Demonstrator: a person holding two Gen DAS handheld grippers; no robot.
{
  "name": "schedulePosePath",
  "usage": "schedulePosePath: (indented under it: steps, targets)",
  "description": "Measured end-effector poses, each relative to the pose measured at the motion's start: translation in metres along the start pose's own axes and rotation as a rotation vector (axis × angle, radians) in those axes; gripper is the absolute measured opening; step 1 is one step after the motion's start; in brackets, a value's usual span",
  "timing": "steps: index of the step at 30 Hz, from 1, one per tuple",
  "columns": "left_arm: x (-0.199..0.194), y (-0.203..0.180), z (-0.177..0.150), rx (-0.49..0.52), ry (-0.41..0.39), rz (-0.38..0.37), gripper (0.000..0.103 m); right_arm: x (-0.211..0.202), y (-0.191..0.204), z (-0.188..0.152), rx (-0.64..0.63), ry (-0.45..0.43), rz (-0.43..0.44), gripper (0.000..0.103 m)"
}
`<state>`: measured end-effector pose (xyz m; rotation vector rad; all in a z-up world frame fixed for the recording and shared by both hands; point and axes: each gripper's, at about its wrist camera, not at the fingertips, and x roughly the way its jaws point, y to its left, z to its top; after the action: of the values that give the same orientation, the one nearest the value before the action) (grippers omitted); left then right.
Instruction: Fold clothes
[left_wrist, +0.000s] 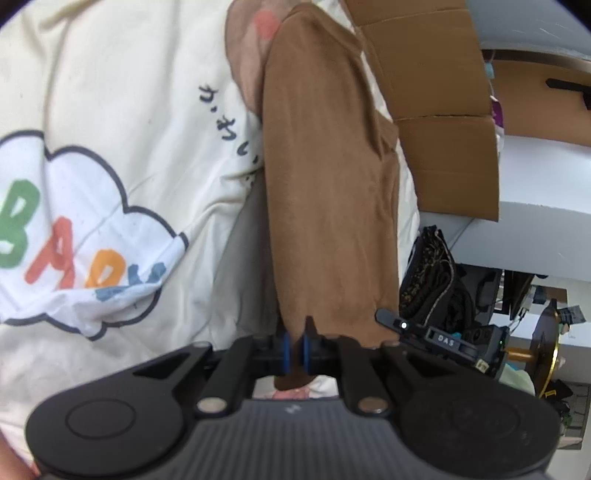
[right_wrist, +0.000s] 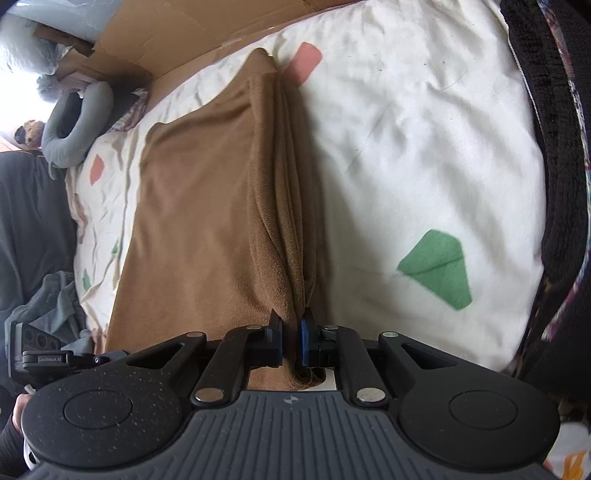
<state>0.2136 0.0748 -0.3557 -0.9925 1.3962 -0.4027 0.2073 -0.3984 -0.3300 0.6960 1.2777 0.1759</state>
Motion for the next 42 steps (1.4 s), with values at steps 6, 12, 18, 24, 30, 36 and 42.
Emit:
schedulePosePath:
  steps: [6,12,18,24,30,36,42]
  targets:
    - [0.002,-0.004,-0.007,-0.002,0.031,0.036,0.006,-0.009,0.010,-0.013,-0.002,0.033,0.010,0.006]
    - [-0.001,0.002,-0.015,-0.009,0.064,0.065,0.007,-0.013,0.018,-0.030,-0.018,0.081,0.008,0.006]
    - [-0.006,0.009,-0.025,-0.010,0.111,0.077,0.007,-0.014,0.022,-0.045,-0.020,0.108,-0.011,0.006]
    - [-0.005,0.016,-0.036,0.022,0.151,0.122,0.007,-0.013,0.017,-0.058,-0.022,0.133,-0.031,0.006]
    - [0.007,0.030,-0.046,0.026,0.181,0.167,0.007,-0.008,0.005,-0.074,0.015,0.135,-0.043,0.006]
    - [0.004,0.032,-0.043,0.044,0.161,0.281,0.023,-0.011,0.001,-0.069,-0.011,0.138,-0.136,0.012]
    - [-0.006,0.013,-0.027,0.092,0.061,0.270,0.043,-0.027,0.010,-0.048,-0.058,0.044,-0.153,0.038]
